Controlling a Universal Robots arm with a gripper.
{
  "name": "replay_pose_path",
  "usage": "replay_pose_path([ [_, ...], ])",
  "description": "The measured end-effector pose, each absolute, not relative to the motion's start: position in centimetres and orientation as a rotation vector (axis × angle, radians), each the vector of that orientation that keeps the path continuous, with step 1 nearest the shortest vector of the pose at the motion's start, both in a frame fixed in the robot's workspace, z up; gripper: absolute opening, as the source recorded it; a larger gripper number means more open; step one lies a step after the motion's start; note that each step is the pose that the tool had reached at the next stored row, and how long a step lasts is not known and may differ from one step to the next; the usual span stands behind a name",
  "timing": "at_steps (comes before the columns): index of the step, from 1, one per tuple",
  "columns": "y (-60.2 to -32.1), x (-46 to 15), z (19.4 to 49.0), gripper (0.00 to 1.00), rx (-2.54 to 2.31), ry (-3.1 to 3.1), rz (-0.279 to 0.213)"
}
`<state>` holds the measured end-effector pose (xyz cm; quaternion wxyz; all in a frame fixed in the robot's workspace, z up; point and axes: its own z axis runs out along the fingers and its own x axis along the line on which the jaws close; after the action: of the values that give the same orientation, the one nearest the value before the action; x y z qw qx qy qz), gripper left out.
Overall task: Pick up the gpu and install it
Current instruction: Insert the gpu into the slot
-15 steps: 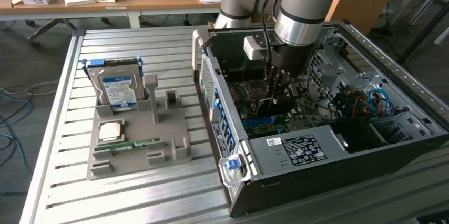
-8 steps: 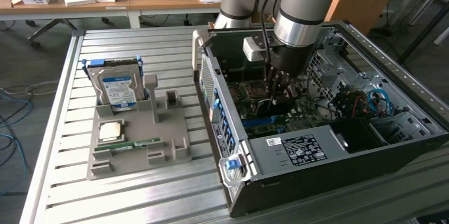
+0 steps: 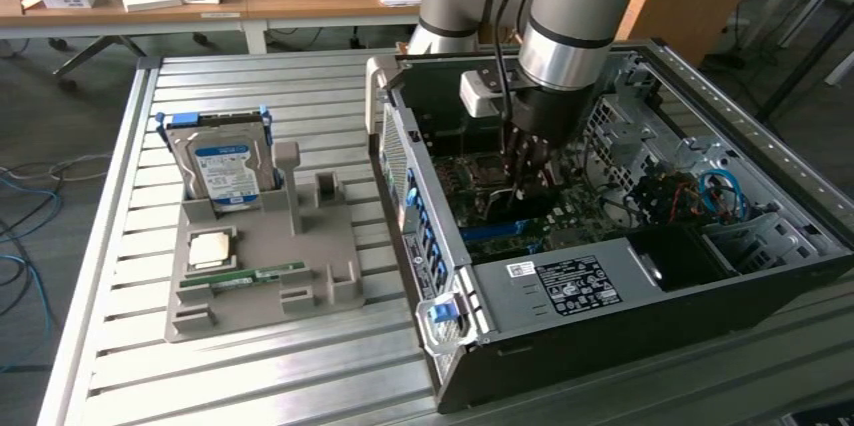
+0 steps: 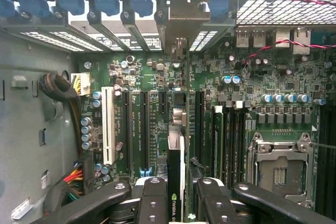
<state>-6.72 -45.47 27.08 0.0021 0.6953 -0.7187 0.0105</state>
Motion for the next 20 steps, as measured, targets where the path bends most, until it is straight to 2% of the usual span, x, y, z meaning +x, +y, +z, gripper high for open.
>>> replay_pose_path([
  [20,-45.46,-7.03,26.95,0.26,2.182,-2.255,0.034],
])
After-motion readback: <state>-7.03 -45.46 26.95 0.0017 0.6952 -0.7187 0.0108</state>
